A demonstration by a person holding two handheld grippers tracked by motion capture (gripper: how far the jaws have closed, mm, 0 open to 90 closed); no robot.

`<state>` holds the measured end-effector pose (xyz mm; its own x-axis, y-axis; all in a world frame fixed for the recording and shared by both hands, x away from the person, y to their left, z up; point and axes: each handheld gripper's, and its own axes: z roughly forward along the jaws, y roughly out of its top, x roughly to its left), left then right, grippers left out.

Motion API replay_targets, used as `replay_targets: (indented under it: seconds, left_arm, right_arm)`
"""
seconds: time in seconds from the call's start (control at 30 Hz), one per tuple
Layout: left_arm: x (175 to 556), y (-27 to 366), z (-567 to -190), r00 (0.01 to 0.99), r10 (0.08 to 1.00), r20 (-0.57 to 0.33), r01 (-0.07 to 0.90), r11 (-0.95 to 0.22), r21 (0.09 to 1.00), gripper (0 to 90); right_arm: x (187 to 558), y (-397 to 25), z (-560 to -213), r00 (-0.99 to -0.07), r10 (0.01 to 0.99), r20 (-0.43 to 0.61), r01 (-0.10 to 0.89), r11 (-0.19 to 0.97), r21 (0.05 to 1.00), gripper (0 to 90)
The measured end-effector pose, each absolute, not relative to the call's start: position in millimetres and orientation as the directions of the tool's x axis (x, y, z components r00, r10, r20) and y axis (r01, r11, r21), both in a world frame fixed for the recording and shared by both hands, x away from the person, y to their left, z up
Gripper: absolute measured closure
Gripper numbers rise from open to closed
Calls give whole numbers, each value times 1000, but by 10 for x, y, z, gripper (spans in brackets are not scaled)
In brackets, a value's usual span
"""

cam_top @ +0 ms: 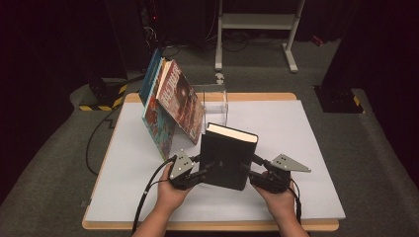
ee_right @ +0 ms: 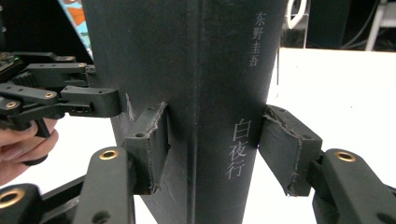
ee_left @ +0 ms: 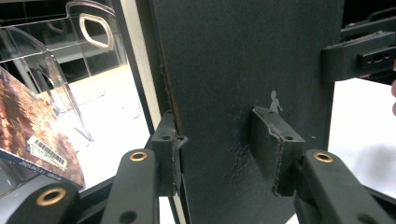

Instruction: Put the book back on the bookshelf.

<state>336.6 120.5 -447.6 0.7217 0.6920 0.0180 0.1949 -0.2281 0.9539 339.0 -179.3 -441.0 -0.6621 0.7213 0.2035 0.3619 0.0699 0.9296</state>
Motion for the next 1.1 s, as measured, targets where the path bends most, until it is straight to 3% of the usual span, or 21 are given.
replay_targets:
  seconds: [0.3,0.47,0.77,1.1]
  left_arm:
    - [3231,1320,-4598,717,696,42,187,-251,950,550]
    - [3201,1460,-4661,697,717,-5,234,-221,947,437]
    - [3162,1959,-4823,596,801,-62,346,-186,919,373]
    - [3156,2406,-4910,470,878,-91,402,-121,908,345]
  right_arm:
    - [3261,-1782,-4427,-696,697,170,318,87,944,403]
    - [3242,-1762,-4433,-706,685,182,329,90,940,356]
    - [3247,-1630,-4409,-746,644,172,319,118,940,284]
    - [3346,-1570,-4194,-797,594,111,254,162,954,296]
